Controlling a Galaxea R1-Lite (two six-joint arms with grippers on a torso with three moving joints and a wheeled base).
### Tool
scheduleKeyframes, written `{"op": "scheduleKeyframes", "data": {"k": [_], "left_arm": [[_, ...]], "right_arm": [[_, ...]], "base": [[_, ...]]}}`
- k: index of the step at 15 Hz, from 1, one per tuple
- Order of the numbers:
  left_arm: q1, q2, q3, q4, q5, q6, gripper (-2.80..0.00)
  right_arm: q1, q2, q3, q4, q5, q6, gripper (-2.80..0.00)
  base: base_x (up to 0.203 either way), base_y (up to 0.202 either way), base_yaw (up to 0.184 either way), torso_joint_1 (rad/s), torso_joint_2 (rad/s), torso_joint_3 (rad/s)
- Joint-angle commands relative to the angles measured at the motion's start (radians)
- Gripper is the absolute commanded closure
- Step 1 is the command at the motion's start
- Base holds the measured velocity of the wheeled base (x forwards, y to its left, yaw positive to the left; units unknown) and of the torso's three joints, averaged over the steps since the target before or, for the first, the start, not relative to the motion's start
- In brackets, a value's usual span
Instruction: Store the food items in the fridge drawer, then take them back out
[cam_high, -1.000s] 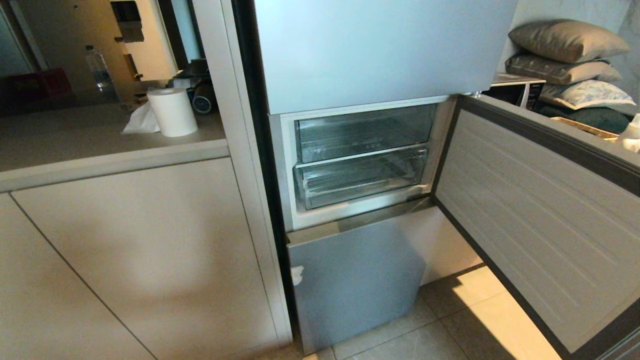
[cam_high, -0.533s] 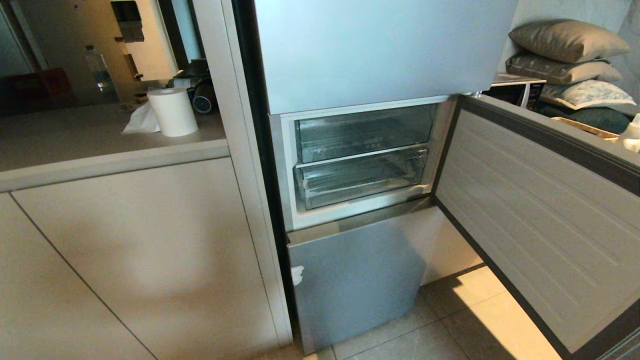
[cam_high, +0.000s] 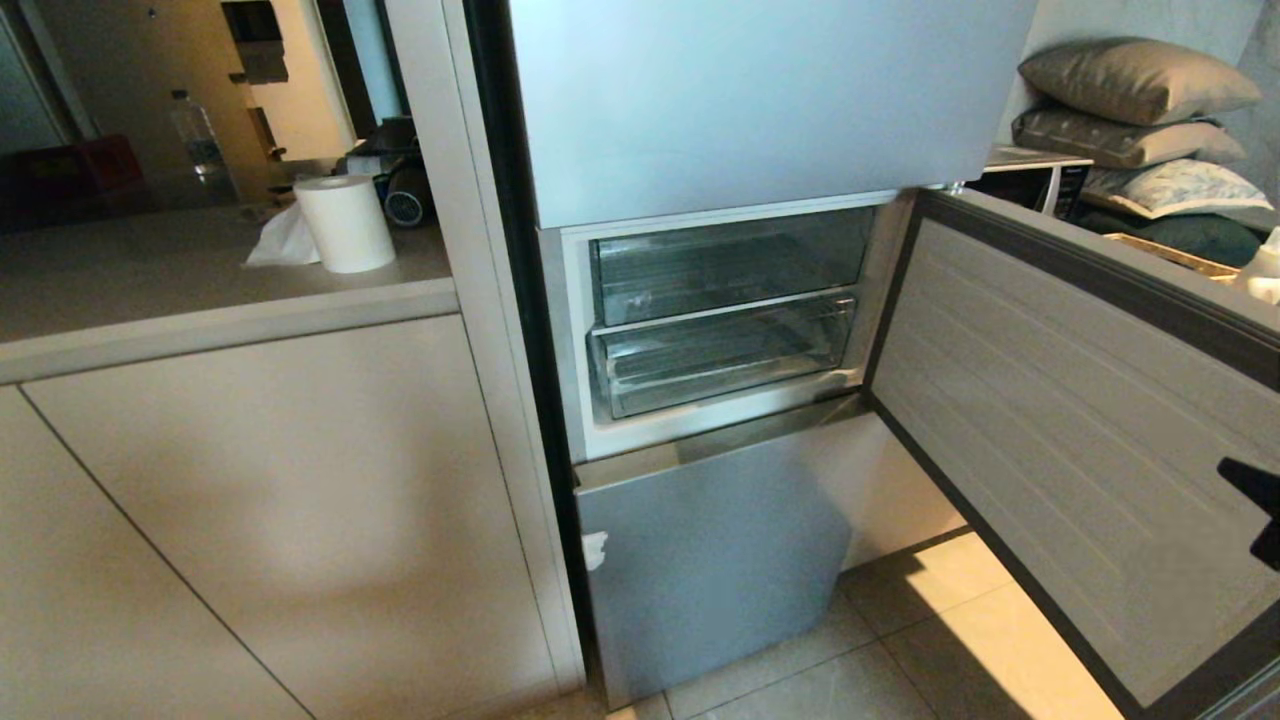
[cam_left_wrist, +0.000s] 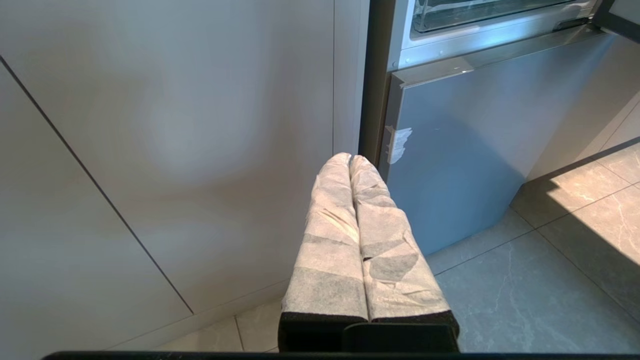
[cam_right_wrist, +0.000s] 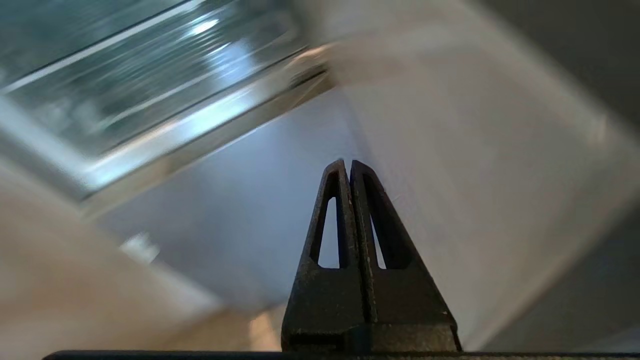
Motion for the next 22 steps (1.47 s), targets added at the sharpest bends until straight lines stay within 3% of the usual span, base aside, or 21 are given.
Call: {"op": "scheduleKeyframes", "data": {"k": [1, 13, 18, 22], "left_arm": [[0.000, 0.000, 0.000, 0.000, 0.000, 0.000, 0.00], [0.000, 0.000, 0.000, 0.000, 0.000, 0.000, 0.00], [0.000, 0.000, 0.000, 0.000, 0.000, 0.000, 0.00], [0.000, 0.000, 0.000, 0.000, 0.000, 0.000, 0.00]], "right_arm": [[-0.035, 0.130, 0.001, -0.092, -0.022, -0.002, 0.00], [-0.268, 0.249, -0.022, -0.192, -0.032, 0.008, 0.00], [-0.273, 0.206, 0.025, -0.235, -0.026, -0.006, 0.00], [-0.270, 0.043, 0.114, -0.233, 0.023, -0.055, 0.00]], "base": [[0.000, 0.000, 0.000, 0.000, 0.00, 0.000], [0.000, 0.000, 0.000, 0.000, 0.00, 0.000], [0.000, 0.000, 0.000, 0.000, 0.00, 0.000], [0.000, 0.000, 0.000, 0.000, 0.00, 0.000]]}}
